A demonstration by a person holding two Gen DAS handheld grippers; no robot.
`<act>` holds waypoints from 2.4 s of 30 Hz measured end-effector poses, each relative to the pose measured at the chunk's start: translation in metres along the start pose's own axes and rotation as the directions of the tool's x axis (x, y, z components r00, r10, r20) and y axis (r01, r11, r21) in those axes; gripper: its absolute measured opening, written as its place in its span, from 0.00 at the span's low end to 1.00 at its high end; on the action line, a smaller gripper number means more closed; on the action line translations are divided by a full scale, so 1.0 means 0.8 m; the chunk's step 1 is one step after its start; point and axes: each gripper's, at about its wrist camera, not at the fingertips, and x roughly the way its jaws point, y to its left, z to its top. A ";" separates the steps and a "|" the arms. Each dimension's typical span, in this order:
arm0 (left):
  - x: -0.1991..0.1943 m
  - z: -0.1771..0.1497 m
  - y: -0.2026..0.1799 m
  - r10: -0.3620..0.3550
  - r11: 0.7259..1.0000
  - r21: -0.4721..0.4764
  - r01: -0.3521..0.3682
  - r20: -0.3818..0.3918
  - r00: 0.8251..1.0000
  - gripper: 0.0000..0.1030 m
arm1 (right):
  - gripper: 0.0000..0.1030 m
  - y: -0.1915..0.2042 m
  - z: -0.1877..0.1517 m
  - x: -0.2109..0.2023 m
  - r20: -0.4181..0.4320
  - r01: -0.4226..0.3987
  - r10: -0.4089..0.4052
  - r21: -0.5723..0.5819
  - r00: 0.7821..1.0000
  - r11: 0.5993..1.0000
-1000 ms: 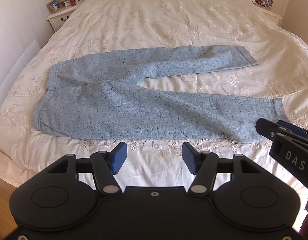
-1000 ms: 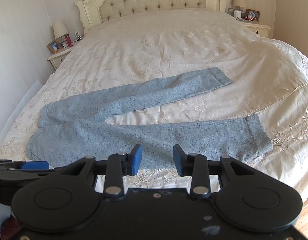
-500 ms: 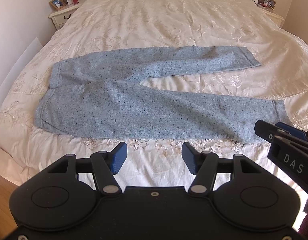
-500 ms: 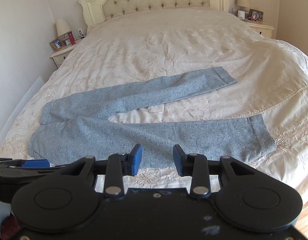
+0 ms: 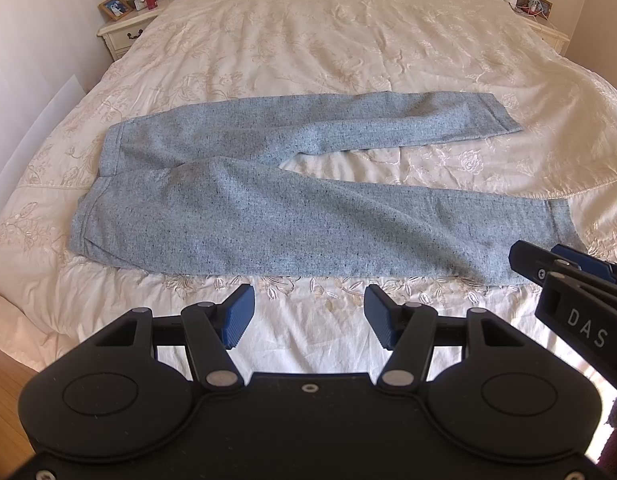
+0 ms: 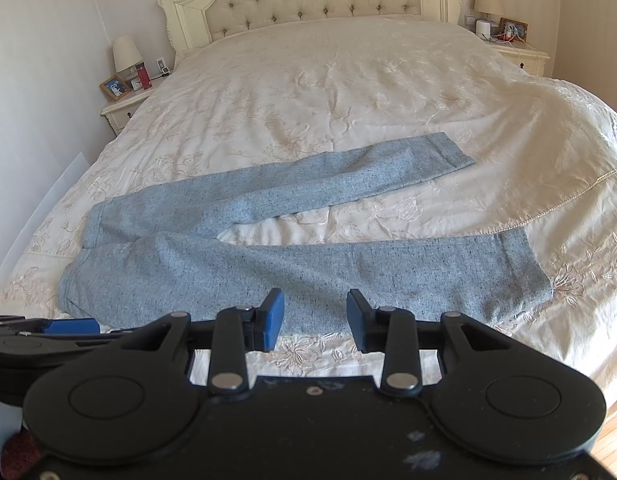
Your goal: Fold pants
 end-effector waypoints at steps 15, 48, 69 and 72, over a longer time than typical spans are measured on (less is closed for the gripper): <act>-0.003 -0.002 0.003 0.003 1.000 -0.002 -0.003 0.000 1.000 0.62 | 0.36 0.003 -0.003 0.000 -0.001 -0.006 0.006 -0.007 1.000 1.000; 0.043 0.027 0.035 0.008 1.000 0.029 -0.005 -0.096 0.995 0.62 | 0.36 0.030 0.006 0.060 -0.129 0.004 0.002 0.040 0.992 0.999; 0.147 0.078 0.015 -0.013 0.996 0.088 0.029 -0.182 0.983 0.58 | 0.36 -0.171 0.058 0.191 -0.226 0.370 -0.333 0.148 0.915 0.917; 0.154 0.079 0.003 0.003 0.998 0.058 0.009 -0.207 0.978 0.58 | 0.36 -0.224 0.072 0.217 -0.231 0.399 -0.364 0.127 0.902 0.908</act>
